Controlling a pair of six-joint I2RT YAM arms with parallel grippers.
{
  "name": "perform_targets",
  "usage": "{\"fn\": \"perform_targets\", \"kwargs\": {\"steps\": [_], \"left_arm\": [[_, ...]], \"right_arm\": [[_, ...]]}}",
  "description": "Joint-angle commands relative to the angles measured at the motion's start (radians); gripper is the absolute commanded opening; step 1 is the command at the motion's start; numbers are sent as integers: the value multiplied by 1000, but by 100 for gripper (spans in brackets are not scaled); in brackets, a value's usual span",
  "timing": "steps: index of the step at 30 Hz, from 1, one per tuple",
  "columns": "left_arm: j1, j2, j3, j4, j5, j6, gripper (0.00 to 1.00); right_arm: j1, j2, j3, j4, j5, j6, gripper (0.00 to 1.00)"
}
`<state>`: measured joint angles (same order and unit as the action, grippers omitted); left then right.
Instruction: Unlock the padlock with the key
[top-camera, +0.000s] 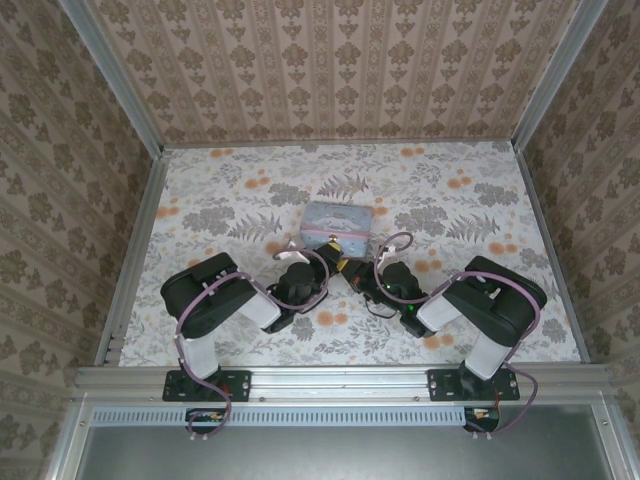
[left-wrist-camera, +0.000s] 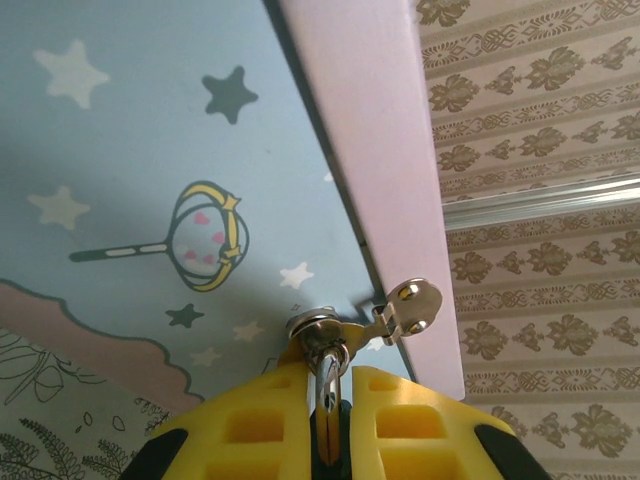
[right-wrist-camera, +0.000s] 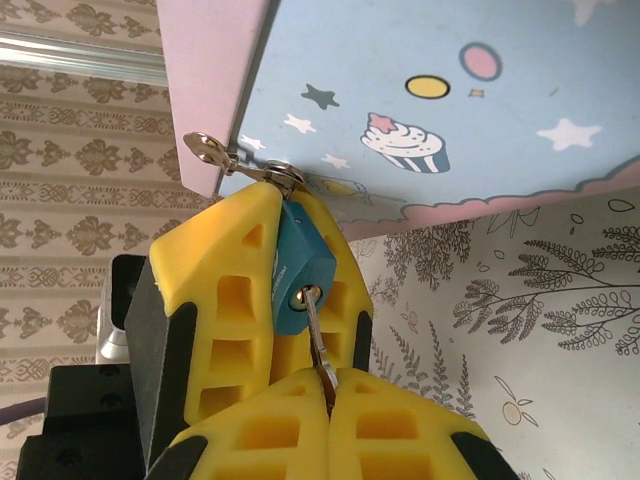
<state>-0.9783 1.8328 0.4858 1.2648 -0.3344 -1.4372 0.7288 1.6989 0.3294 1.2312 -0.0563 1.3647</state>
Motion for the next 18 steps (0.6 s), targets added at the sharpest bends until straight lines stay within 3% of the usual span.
{"fn": "perform_targets", "kwargs": {"steps": [1,18], "left_arm": [[-57,-23,-9,36,127,12,0],[-48,1,-19,36,125,17,0]], "right_arm": [[-32,-31,6,98,45,5,0],[-75,-48,-47,88,-2,10,0]]}}
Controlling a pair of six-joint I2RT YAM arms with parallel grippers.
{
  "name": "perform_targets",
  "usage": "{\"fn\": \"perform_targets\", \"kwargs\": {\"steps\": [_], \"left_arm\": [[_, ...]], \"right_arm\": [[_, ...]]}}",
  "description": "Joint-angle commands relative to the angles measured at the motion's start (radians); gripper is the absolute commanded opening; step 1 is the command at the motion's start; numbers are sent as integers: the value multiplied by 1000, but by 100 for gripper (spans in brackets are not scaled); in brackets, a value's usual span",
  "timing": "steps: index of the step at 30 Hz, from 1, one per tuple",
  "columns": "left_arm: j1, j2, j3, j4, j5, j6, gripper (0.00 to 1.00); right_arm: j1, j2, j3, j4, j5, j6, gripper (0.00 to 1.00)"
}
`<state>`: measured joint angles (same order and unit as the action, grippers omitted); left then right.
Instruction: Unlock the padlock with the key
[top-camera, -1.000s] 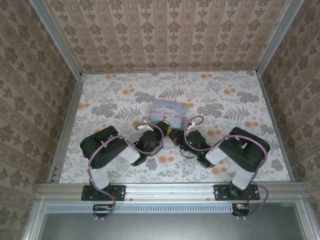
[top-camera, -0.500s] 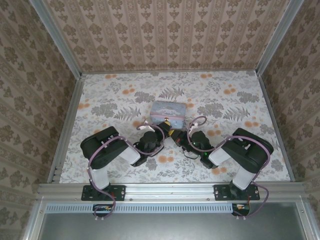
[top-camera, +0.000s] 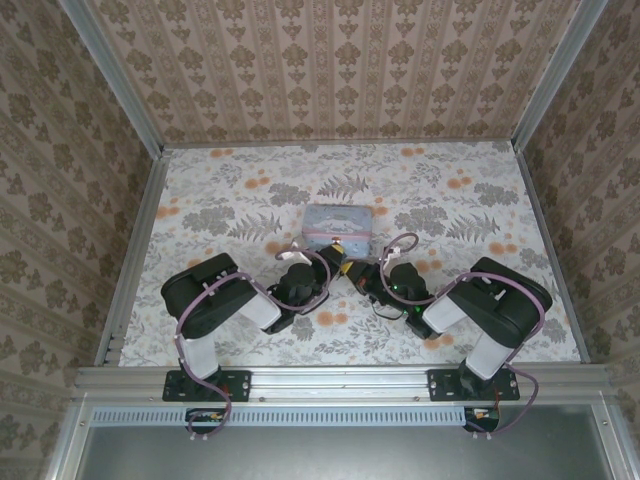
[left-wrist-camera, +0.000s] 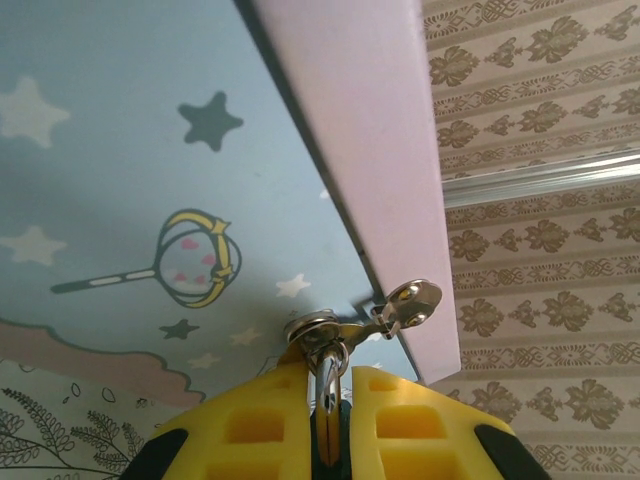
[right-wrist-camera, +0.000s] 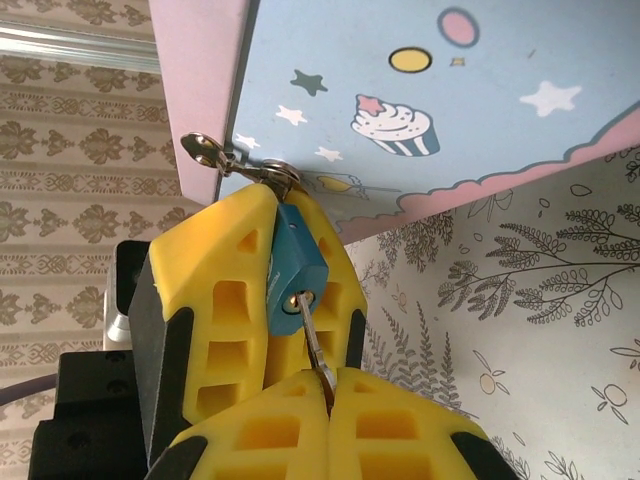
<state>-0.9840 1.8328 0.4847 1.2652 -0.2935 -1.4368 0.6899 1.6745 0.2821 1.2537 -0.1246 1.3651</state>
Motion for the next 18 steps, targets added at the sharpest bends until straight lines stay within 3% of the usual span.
{"fn": "perform_targets", "kwargs": {"steps": [1,18], "left_arm": [[-43,3,-17,34,84,15,0],[-39,11,-2,33,98,21,0]], "right_arm": [[-38,-24,-1,62,63,9,0],[-82,-18,-12,62,3,11,0]]}}
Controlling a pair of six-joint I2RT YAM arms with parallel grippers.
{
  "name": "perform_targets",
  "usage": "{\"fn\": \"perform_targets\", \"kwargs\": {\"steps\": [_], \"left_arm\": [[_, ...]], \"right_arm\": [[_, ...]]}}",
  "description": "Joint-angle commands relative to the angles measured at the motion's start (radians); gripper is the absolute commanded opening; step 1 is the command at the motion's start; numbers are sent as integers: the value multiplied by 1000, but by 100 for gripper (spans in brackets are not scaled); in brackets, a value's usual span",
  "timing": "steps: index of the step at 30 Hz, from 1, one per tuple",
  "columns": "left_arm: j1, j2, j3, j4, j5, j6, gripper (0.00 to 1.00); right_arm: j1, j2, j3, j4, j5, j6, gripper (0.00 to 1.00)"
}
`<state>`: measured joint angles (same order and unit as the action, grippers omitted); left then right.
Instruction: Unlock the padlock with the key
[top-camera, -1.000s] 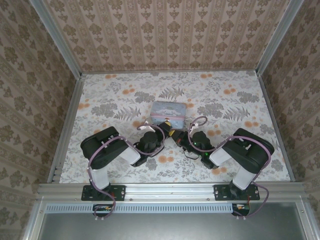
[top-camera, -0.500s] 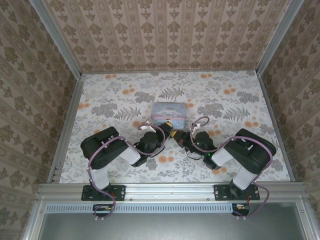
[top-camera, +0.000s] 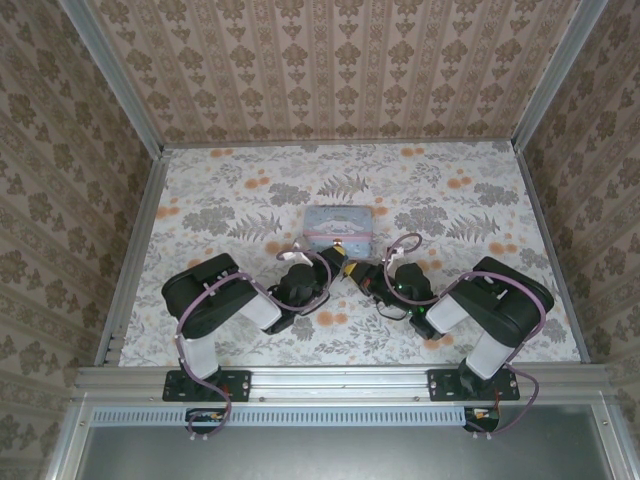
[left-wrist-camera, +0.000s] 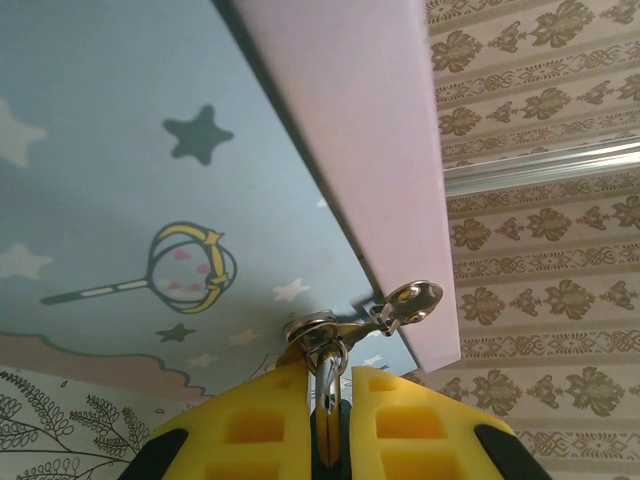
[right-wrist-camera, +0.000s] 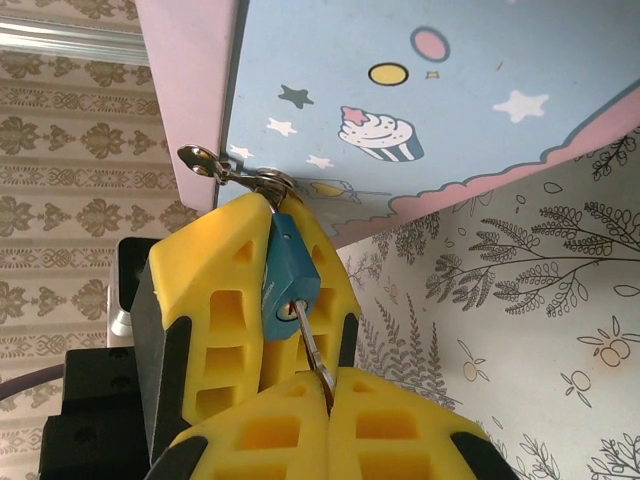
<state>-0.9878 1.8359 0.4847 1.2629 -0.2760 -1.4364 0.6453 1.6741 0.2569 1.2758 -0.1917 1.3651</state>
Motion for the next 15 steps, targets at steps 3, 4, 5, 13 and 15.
{"fn": "perform_targets", "kwargs": {"steps": [3,4,5,13,15], "left_arm": [[-37,8,-2,36,83,20,0],[-36,10,-1,35,85,21,0],[-35,10,-1,35,86,20,0],[-35,13,1,37,95,0,0],[-37,10,5,37,98,-4,0]], "right_arm": [[-41,-9,22,44,61,15,0],[-42,-4,29,48,56,20,0],[-42,1,38,53,47,23,0],[-50,36,116,63,-4,110,0],[-51,46,129,67,-4,132,0]]}}
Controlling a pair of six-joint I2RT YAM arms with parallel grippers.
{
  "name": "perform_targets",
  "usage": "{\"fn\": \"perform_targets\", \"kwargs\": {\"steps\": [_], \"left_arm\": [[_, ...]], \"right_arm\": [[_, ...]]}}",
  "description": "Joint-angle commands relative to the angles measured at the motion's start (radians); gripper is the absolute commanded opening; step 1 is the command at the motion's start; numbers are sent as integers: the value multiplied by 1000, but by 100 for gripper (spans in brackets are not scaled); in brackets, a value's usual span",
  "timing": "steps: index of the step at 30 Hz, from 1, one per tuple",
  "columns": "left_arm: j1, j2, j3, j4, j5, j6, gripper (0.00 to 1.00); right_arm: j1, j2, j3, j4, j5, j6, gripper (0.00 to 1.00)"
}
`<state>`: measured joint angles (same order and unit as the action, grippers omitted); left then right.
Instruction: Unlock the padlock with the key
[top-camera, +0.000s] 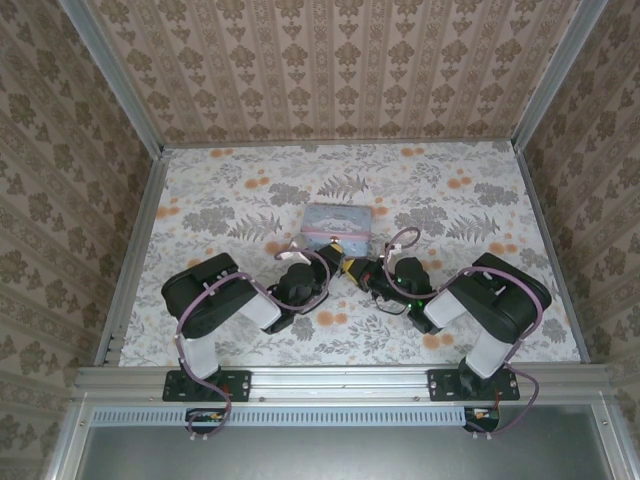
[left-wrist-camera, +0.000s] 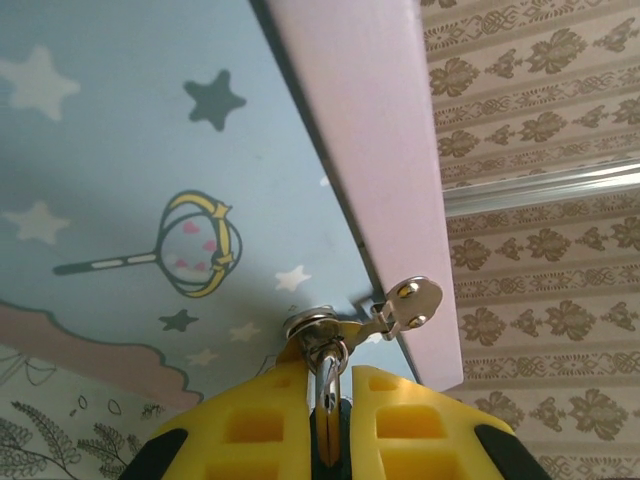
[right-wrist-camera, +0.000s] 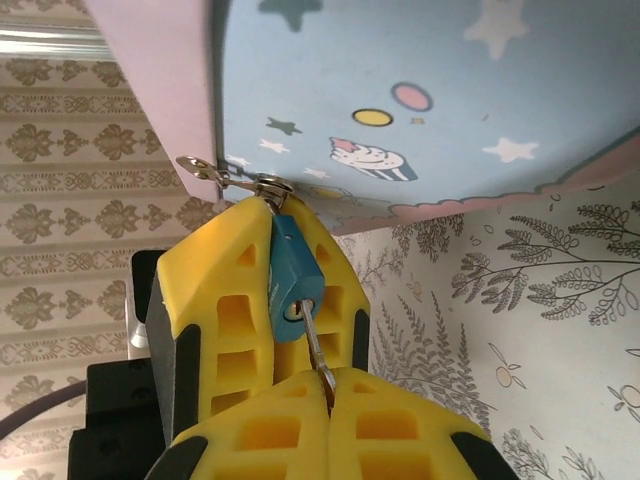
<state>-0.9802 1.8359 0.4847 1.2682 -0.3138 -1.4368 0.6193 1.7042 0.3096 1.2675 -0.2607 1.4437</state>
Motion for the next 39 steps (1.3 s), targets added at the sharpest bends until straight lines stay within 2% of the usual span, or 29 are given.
{"fn": "perform_targets", "kwargs": {"steps": [1,8,12,18,28,33,39], "left_arm": [[-45,10,6,32,137,-7,0],[-46,13,10,32,133,-30,0],[-48,13,17,32,134,-40,0],[-54,10,24,33,130,-58,0],[-52,22,10,29,155,-106,0],[-50,20,7,28,150,-99,0],[-50,34,24,29,150,-98,0]], "right_arm": [[-25,18,81,74,67,63,0],[-51,13,83,-26,78,15,0],[-55,89,82,83,67,72,0],[-50,80,126,79,67,124,0],[-151,54,133,-108,-75,-81,0],[-170,79,138,-86,-112,-101,0],[-147,100,140,0,-111,-36,0]]}}
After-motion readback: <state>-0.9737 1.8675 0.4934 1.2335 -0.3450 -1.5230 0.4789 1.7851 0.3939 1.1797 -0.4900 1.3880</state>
